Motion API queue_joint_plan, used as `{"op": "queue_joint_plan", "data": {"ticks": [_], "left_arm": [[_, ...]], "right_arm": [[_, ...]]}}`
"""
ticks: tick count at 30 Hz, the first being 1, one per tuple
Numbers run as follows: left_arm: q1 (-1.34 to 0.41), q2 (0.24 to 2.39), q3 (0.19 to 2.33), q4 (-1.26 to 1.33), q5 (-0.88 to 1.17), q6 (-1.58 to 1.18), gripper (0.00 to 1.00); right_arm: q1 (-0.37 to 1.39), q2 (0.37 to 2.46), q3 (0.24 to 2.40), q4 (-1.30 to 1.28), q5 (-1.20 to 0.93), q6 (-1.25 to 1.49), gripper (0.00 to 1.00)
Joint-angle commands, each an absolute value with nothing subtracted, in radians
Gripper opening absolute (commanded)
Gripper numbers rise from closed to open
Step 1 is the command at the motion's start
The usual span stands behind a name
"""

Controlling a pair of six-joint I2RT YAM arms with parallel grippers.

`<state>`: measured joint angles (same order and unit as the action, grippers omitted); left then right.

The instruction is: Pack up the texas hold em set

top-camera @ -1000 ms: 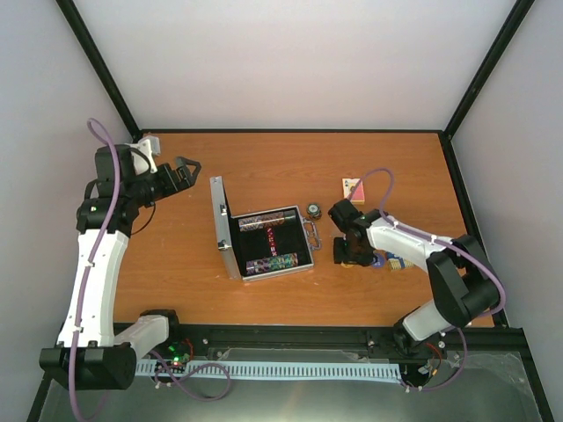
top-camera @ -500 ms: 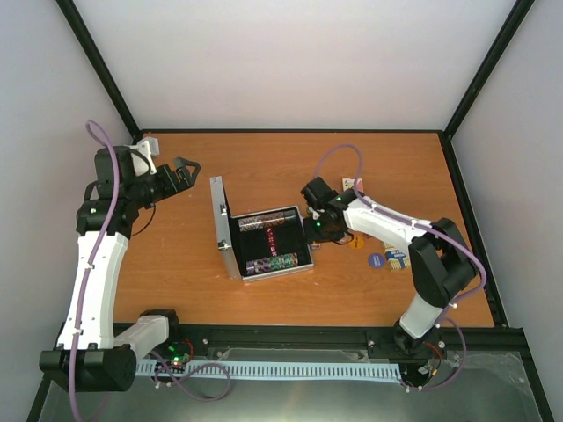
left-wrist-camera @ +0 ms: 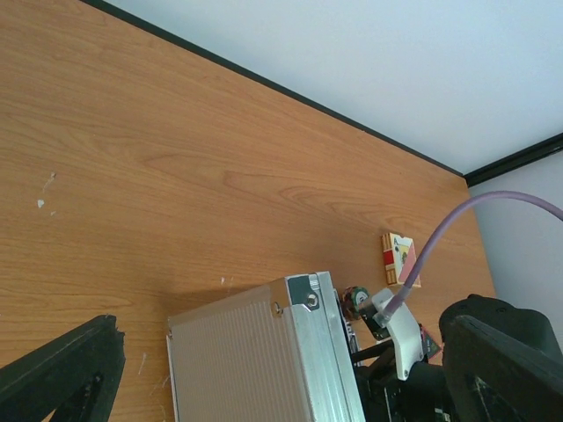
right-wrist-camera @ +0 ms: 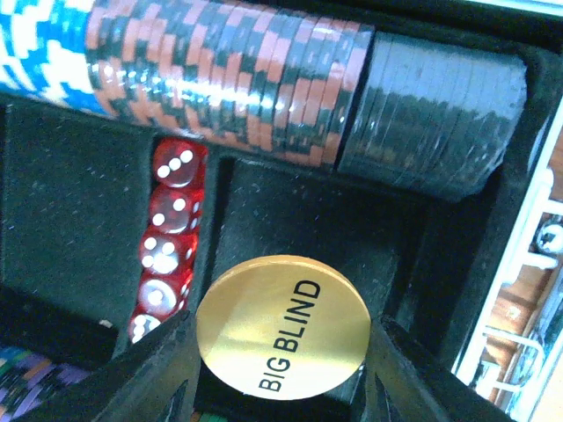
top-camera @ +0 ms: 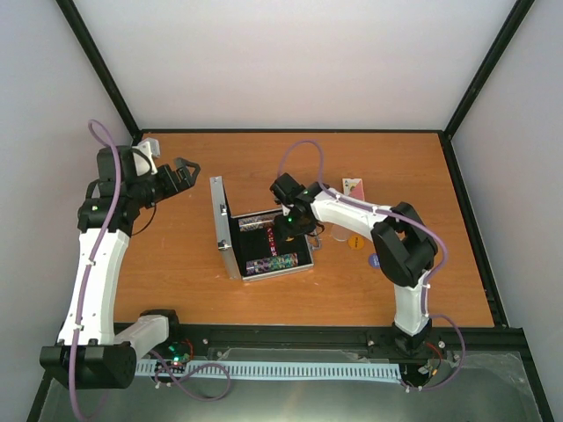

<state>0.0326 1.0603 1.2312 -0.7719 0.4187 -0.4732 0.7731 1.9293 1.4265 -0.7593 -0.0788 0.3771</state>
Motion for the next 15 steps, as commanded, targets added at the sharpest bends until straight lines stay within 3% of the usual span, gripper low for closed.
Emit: {"op": "queue_joint_plan", "data": {"ticks": [1,15], "left_arm": [[0.030,1.059,1.253,-0.794,0.407,-0.467,1.00],[0.029,1.077,1.244,-0.783,0.421,-0.468,1.00]], "right_arm": [[0.779,1.972,1.467,-0.796,-0.027,0.369,0.50],[0.780,2.029,1.500,-0.791,-0.030,0.353,0.52]]}}
